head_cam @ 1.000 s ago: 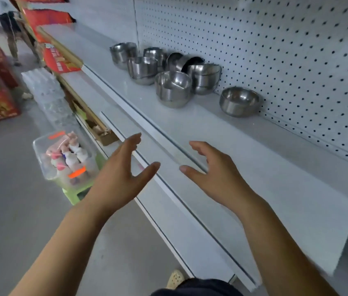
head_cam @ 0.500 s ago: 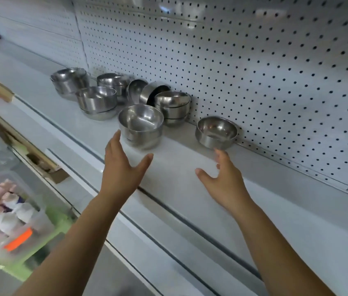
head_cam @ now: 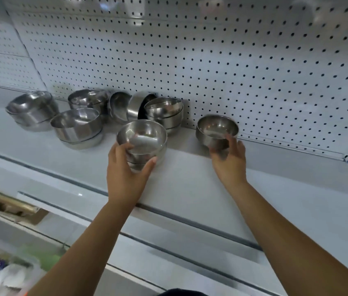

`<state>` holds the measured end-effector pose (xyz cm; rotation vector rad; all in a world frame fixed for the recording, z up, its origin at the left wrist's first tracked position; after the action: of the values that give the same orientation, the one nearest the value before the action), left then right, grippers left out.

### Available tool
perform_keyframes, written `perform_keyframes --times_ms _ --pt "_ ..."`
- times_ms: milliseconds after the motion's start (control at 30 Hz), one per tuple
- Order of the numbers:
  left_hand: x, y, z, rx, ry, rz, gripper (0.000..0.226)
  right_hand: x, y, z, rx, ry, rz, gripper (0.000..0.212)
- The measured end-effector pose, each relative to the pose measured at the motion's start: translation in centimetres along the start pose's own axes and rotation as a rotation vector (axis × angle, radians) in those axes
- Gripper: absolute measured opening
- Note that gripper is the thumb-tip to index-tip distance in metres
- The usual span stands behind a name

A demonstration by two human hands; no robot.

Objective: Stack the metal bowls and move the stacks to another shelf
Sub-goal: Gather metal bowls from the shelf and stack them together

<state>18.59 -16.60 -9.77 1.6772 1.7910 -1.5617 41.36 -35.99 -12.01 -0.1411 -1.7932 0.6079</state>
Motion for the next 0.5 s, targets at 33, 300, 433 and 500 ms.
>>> perform_keyframes --times_ms 33,300,433,500 --pt "0.2 -0.1 -0.2 -0.003 0.013 0.011 0.064 -0.1 0.1 -0.1 -0.046 -0.025 -0.008 0.055" --pt "-0.1 -0.9 -0.1 -0.023 0.128 0.219 0.063 -1.0 -1.5 0.6 -0.264 -0.016 -0.081 0.021" --pt "-2.1 0.6 1.0 0.106 0.330 0.286 0.069 -1.2 -2.4 1.3 -0.343 0.076 -0.199 0.024" --pt "-2.8 1.7 1.8 0.224 0.392 0.312 0.072 -1.4 -2.7 1.4 -0.380 0.124 -0.262 0.023"
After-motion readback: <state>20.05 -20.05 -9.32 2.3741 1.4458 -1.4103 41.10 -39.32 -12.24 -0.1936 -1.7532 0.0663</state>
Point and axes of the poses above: each hand's wrist, its own z-axis away from the middle knuckle, its own y-axis out of the palm, x = y × z, the point moved 6 cm from there along -z, towards the middle knuckle, and after that the axes turned 3 degrees about -z, right-handed, at the moved point
